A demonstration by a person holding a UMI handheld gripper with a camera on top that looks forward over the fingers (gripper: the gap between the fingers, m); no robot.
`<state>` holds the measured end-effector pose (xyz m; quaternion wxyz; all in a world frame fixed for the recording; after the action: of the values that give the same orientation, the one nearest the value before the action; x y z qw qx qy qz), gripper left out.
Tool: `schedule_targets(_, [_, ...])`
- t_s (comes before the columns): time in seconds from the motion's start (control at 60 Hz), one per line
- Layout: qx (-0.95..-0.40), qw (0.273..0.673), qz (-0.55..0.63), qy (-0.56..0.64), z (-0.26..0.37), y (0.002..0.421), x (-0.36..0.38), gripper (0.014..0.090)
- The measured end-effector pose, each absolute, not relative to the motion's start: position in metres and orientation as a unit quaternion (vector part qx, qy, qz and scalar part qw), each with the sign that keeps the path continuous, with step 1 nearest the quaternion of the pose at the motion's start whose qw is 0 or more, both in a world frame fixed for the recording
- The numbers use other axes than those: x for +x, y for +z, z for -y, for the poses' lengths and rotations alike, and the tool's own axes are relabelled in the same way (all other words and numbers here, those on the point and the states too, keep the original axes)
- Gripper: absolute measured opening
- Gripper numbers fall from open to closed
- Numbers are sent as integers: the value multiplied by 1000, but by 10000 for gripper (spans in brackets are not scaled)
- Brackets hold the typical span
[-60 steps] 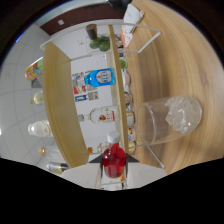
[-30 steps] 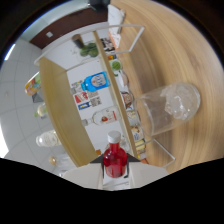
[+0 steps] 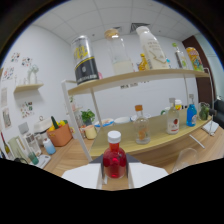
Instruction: Make me a cup of Vodka Sunrise.
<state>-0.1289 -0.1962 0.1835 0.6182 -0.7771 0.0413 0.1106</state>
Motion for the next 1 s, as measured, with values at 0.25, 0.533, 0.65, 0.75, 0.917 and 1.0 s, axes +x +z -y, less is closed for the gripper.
schedule_targets(0.25, [-837,545,31,49,192,72,-165,338])
schedule_targets(0.533, [-870,489,50,46,191,24,-179,340])
schedule_targets(0.65, [-875,479,49,47,193,21,-179,346])
schedule_targets(0.75, [-876,477,46,50,197,20,-179,354])
schedule_targets(0.917, [-883,463,61,40,212,18,-175,408])
schedule_targets(1.0, [-880,467,73,49,216,28,-177,624])
